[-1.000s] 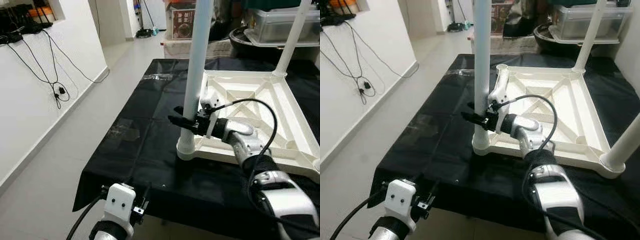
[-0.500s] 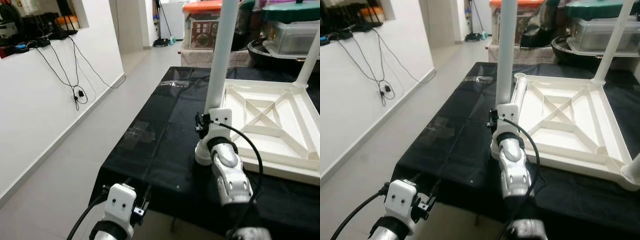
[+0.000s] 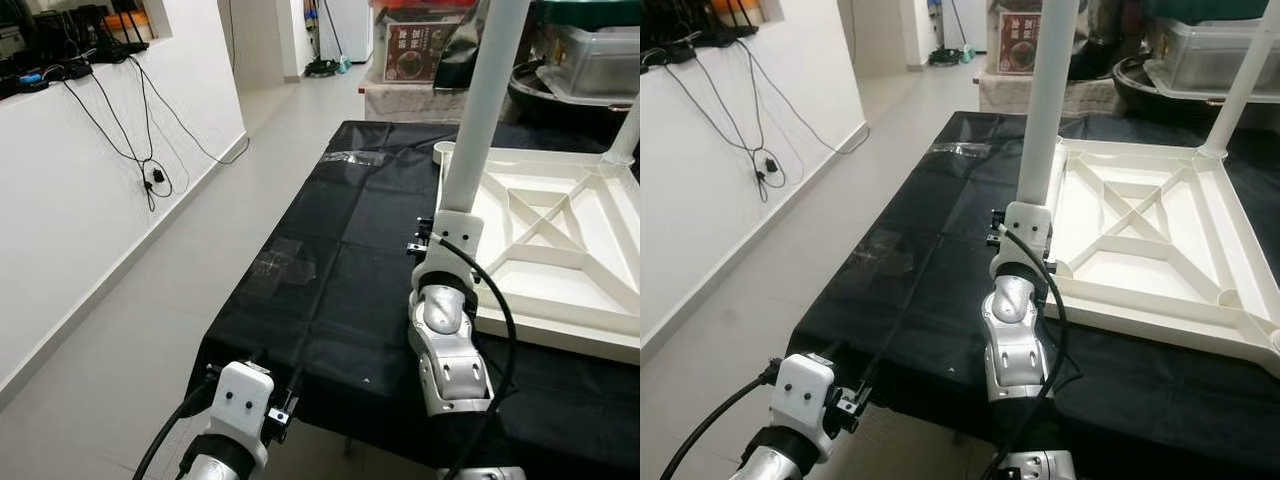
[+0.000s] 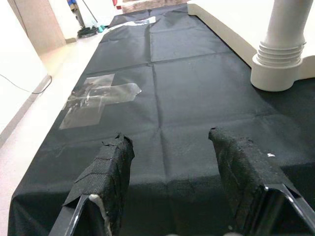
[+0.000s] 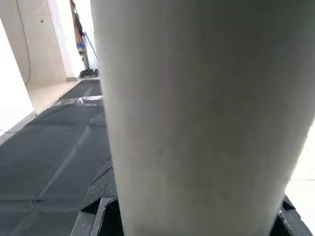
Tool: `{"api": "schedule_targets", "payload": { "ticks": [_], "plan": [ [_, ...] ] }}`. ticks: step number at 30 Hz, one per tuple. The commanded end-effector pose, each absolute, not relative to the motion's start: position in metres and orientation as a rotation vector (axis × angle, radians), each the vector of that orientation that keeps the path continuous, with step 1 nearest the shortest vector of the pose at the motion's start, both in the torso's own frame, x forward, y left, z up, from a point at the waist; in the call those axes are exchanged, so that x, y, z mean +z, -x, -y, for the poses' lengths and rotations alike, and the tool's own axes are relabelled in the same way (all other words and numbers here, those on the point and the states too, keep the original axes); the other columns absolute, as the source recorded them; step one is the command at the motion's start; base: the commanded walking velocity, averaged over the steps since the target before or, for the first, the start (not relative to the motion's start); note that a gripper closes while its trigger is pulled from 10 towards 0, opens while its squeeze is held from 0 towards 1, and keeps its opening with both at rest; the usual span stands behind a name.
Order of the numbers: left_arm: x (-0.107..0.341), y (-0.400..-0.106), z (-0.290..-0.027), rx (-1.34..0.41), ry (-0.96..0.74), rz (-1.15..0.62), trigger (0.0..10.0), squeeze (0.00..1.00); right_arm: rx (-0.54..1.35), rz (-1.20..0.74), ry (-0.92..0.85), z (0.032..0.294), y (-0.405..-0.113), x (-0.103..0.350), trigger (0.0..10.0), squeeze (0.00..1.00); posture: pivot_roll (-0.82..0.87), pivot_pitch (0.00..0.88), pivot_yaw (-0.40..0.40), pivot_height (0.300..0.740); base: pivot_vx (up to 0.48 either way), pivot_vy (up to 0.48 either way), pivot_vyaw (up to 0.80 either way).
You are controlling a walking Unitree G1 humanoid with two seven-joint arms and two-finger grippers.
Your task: Building children table
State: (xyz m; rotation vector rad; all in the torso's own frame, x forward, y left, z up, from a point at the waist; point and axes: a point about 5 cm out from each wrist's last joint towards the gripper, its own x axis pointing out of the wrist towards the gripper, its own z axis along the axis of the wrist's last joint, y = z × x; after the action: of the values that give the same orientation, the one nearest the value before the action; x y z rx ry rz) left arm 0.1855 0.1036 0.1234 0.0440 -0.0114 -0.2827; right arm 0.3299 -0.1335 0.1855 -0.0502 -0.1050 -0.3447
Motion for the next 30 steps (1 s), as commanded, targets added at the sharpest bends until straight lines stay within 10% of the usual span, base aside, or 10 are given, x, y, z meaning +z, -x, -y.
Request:
{"api": "schedule_targets", "payload": {
  "ticks": [1,2,7,8,24,30],
  "plan": [
    [0.119,-0.185,-0.105,-0.282,-0.054,-0.008,10.0,0.00,-0.214,-0.038,-0.112,0.092,-0.319,0.164,10.0,0.00,0.00,0.060,0.045,0.740,0.000,0.000,0.00],
    [0.118,-0.185,-0.105,-0.283,-0.054,-0.009,10.0,0.00,-0.148,-0.030,-0.112,0.091,-0.318,0.165,10.0,1.00,-0.01,0.060,0.046,0.740,0.000,0.000,0.00],
    [0.118,-0.185,-0.105,-0.282,-0.055,-0.010,10.0,0.00,-0.098,0.014,-0.095,0.101,-0.320,0.171,10.0,0.98,-0.01,0.060,0.046,0.740,0.000,0.000,0.00],
    [0.118,-0.186,-0.105,-0.281,-0.055,-0.010,10.0,0.00,-0.102,-0.012,-0.066,0.106,-0.326,0.167,10.0,0.00,-0.01,0.057,0.046,0.740,0.000,0.000,0.00],
    [0.116,-0.190,-0.105,-0.284,-0.059,-0.012,10.0,0.00,0.328,0.019,-0.140,0.138,-0.356,0.174,10.0,0.00,-0.02,0.044,0.052,0.740,0.000,0.000,0.00],
    [0.114,-0.191,-0.104,-0.289,-0.058,-0.012,10.0,0.00,1.032,-0.050,-0.110,0.128,-0.361,0.187,10.0,0.00,0.00,0.032,0.038,0.740,0.000,0.000,0.00]
  ]
}}
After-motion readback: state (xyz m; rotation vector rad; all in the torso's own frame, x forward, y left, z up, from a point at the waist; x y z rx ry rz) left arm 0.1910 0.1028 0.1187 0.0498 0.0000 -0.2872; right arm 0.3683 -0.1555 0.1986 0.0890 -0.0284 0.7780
